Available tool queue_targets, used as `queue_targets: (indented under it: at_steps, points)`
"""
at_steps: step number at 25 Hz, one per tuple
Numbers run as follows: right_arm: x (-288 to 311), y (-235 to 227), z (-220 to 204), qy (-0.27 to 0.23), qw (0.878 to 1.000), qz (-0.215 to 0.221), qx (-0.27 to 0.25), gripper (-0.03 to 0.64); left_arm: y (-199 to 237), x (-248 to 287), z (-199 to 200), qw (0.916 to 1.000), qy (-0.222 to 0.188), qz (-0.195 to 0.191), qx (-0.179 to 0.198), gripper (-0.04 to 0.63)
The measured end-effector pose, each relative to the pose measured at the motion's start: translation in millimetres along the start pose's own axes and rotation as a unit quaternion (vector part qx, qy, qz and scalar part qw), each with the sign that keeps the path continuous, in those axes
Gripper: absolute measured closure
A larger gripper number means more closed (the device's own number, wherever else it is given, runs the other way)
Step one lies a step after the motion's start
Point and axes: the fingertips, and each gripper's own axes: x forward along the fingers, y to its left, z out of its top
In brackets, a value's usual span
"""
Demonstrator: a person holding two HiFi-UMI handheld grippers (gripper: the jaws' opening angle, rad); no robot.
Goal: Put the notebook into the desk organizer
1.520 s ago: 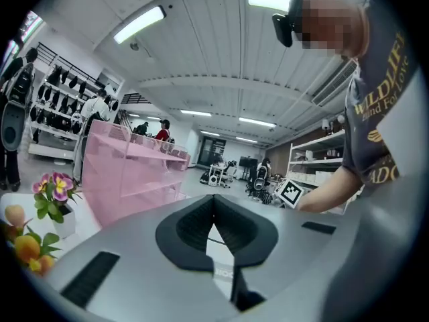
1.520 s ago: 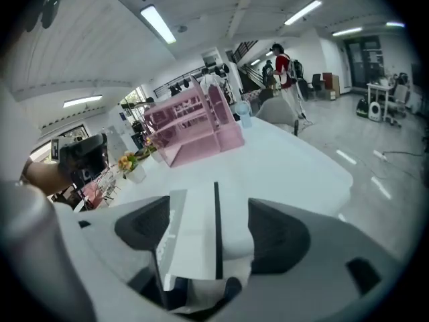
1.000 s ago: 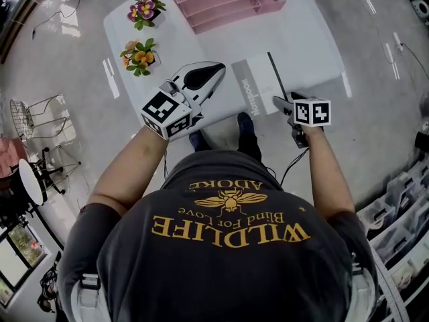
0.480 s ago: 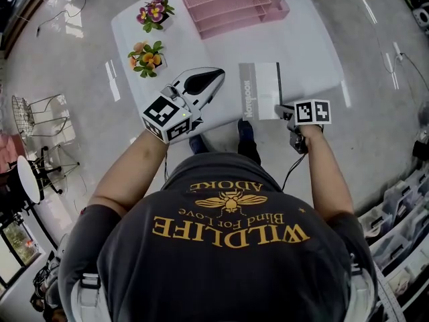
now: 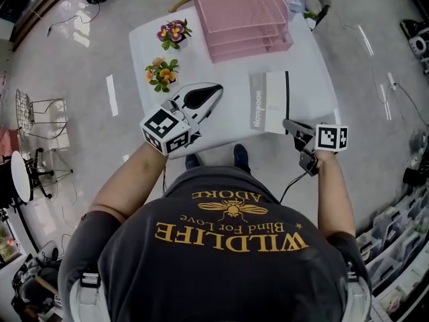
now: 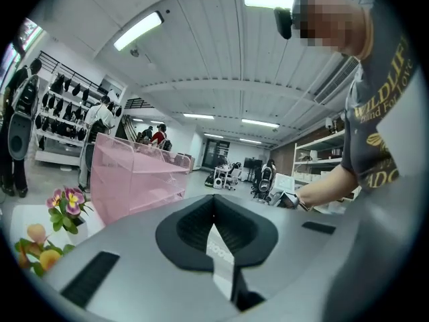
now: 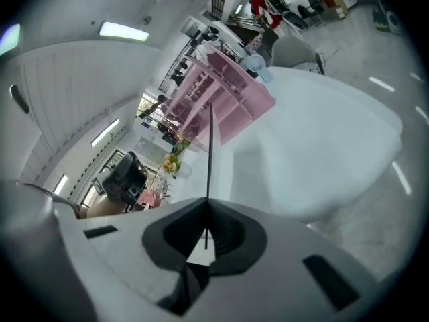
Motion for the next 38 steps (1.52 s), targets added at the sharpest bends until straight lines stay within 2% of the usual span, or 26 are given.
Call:
queue_targets:
  at_steps: [8,16,23,25,28,31,34,38]
  points:
    - [-39.8,83.0,85.7,-0.046,0.993,0.046,-0.094,0.609,12.2,-29.3,62.7,0.998,-0.042,0.036,0.031,0.595]
    - [-65.3,181.1,182.4,-0.066,0.971,0.098,-0.21,0.609,24.1,-54.6,113.4,0.9941,-0.074,0.061,0.052,0.595]
    - [-32.0,227.3,264.9,-0.059,0.953,0.119,-0.271,0.609,49.7,-71.2,140.0,0.9901,-0.085,0.089,0.068,0.595]
    - [-16.8,229.9,288.0,-0.056,0.954,0.113,-0.273,0.609,58.2,-76.7,145.9,0.9888,-0.085,0.098,0.073,0.595]
    - [2.2,205.2,320.6,-0.061,0.969,0.043,-0.234,0.609,69.1,-82.4,148.0,0.9873,-0.084,0.109,0.079,0.595]
    - [29.4,208.2,339.4,-0.048,0.968,0.064,-0.236,0.609,77.0,-88.2,147.3,0.9861,-0.083,0.119,0.081,0.595]
    - [55.3,204.6,352.4,-0.027,0.976,0.081,-0.201,0.609,86.0,-94.7,146.4,0.9849,-0.082,0.13,0.08,0.595]
    - [82.1,175.0,363.6,0.005,0.986,0.044,-0.16,0.609,94.8,-98.9,141.2,0.9847,-0.077,0.137,0.076,0.595]
